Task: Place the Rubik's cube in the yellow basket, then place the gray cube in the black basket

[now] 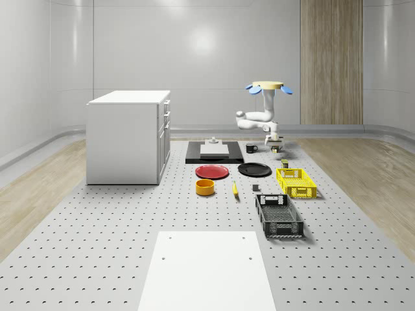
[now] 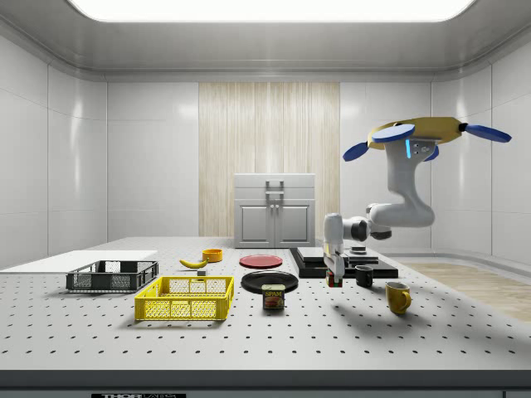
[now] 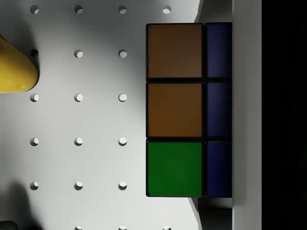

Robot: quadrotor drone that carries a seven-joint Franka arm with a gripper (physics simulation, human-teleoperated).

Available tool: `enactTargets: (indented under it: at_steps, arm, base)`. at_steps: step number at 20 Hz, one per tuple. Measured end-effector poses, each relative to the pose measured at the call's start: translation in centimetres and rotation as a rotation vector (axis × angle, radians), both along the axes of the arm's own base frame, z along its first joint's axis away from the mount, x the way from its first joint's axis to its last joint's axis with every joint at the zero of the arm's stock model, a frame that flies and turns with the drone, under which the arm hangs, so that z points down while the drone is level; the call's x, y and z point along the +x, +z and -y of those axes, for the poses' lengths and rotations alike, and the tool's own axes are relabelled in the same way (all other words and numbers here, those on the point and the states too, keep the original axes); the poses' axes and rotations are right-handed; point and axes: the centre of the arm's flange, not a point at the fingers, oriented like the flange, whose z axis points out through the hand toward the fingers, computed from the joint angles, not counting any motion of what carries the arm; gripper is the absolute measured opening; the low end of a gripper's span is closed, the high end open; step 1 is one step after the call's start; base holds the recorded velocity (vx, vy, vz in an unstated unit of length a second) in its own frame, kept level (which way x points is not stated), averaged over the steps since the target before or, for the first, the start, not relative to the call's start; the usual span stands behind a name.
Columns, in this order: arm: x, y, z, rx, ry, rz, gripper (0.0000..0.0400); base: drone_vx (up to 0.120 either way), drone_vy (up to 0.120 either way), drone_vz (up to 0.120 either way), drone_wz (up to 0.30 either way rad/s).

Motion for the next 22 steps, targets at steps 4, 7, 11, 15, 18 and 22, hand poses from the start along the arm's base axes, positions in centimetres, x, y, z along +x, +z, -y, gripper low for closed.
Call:
enactTargets:
  at_steps: [4, 7, 11, 15, 18, 22]
  arm:
    - [0.0, -0.24, 0.0, 0.0, 0.0, 0.0, 0.0325]
    - [0.0, -0.32, 0.0, 0.0, 0.0, 0.0, 0.0325]
    - [0.0, -0.37, 0.0, 0.0, 0.0, 0.0, 0.0325]
    - [0.0, -0.39, 0.0, 0.0, 0.0, 0.0, 0.0325]
    - [0.0, -0.39, 0.0, 0.0, 0.0, 0.0, 0.0325]
    - [0.0, -0.4, 0.0, 0.0, 0.0, 0.0, 0.0325]
  base:
    - [0.01, 0.0, 0.12, 0.0]
    - [0.12, 0.04, 0.013, 0.0]
    - [0.12, 0.1, 0.0, 0.0]
    - [0.12, 0.0, 0.07, 0.0]
    - [0.12, 0.0, 0.0, 0.0]
    - [0.12, 0.0, 0.0, 0.0]
